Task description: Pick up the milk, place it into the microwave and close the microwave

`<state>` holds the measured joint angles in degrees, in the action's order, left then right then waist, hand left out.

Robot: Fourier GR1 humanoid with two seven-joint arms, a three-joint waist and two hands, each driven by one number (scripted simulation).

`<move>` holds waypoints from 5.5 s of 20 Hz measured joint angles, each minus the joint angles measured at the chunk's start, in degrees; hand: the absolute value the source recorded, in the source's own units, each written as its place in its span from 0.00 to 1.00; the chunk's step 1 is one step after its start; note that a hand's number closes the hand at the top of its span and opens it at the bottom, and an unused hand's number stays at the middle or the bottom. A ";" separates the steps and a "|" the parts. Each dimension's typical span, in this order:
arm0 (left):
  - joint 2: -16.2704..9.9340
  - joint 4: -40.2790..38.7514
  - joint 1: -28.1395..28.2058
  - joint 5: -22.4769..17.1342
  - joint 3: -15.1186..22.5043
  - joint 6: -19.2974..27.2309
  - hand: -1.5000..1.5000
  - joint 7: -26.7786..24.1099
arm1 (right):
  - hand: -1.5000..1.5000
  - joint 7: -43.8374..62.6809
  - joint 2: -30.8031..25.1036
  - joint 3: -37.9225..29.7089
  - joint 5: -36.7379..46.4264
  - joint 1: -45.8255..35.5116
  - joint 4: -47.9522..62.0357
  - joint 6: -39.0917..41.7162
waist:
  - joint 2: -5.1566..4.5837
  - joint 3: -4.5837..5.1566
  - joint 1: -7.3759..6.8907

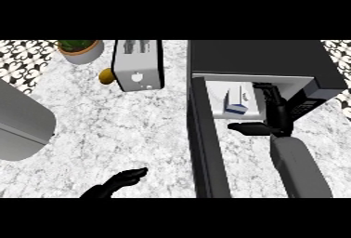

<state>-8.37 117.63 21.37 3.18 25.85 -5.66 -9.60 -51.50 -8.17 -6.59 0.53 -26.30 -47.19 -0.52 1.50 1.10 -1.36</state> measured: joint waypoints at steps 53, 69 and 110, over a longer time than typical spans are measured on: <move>7.98 -52.24 -57.65 -26.50 35.48 45.06 1.00 -2.15 | 0.00 24.75 -19.38 -4.19 -27.02 36.22 -50.02 32.13 | -3.04 -0.79 11.03; 8.38 -60.70 -69.94 -40.65 24.62 49.17 1.00 -5.78 | 0.00 29.12 -23.43 -3.64 -35.94 33.92 -53.97 36.88 | -5.25 -0.65 17.02; 8.41 -67.10 -73.29 -56.54 20.82 46.38 1.00 -25.87 | 0.00 36.29 -32.65 -7.16 -50.37 28.22 -55.36 38.06 | -6.59 -1.01 21.01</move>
<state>0.04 50.53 -51.92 -53.36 46.66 40.72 -35.47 -15.20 -40.81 -13.75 -49.84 1.92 -102.55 37.53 -5.09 0.09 19.64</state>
